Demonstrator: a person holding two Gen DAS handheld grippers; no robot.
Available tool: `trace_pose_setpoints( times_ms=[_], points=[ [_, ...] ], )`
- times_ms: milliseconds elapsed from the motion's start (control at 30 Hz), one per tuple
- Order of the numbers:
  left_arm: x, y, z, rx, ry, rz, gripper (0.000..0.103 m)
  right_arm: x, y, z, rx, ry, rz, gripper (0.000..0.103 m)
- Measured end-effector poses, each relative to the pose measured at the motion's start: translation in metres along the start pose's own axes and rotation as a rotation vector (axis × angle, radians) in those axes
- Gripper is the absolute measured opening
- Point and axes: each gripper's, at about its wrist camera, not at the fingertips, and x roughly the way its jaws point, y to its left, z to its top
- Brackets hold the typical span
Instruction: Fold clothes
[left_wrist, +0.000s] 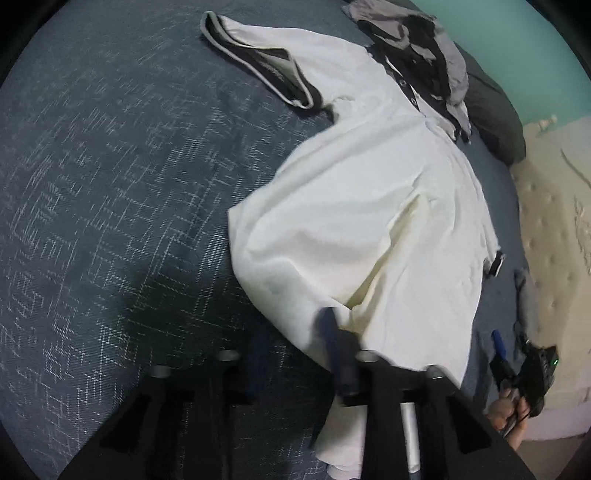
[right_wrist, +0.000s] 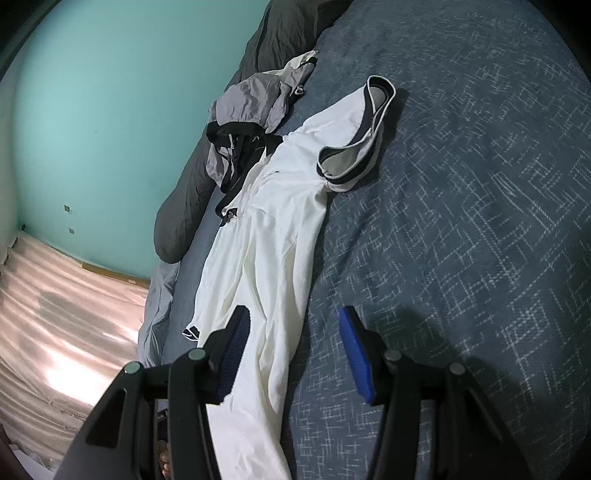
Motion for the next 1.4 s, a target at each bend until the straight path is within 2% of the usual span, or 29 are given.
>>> trace_pose_setpoints(
  times_ms=[200, 400, 533, 733, 867, 1033, 1233, 1400],
  points=[
    [-0.009, -0.013, 0.005, 0.074, -0.014, 0.007, 0.004, 0.001, -0.001, 0.001, -0.002, 0.006, -0.004, 0.052],
    [-0.045, -0.015, 0.005, 0.122, -0.045, 0.0, 0.004, 0.003, 0.007, -0.001, -0.046, 0.028, -0.027, 0.052],
    [-0.078, -0.005, 0.005, 0.126, -0.083, 0.004, 0.004, 0.002, 0.015, -0.006, -0.069, 0.027, -0.037, 0.052],
    [-0.099, 0.007, 0.008, 0.146, -0.108, 0.006, 0.004, -0.004, 0.036, -0.014, -0.12, 0.048, -0.057, 0.052],
    [-0.099, 0.018, 0.012, 0.15, -0.107, 0.013, 0.004, -0.009, 0.049, -0.027, -0.158, 0.121, -0.084, 0.052],
    [-0.093, 0.032, 0.024, 0.136, -0.12, 0.02, 0.004, -0.005, 0.052, -0.052, -0.188, 0.243, -0.173, 0.052],
    [-0.084, 0.056, 0.039, 0.06, -0.125, 0.019, 0.004, 0.002, 0.051, -0.069, -0.167, 0.331, -0.237, 0.052],
    [-0.084, 0.059, 0.031, 0.059, -0.099, -0.027, 0.007, 0.007, 0.06, -0.081, -0.181, 0.374, -0.255, 0.052]
  ],
)
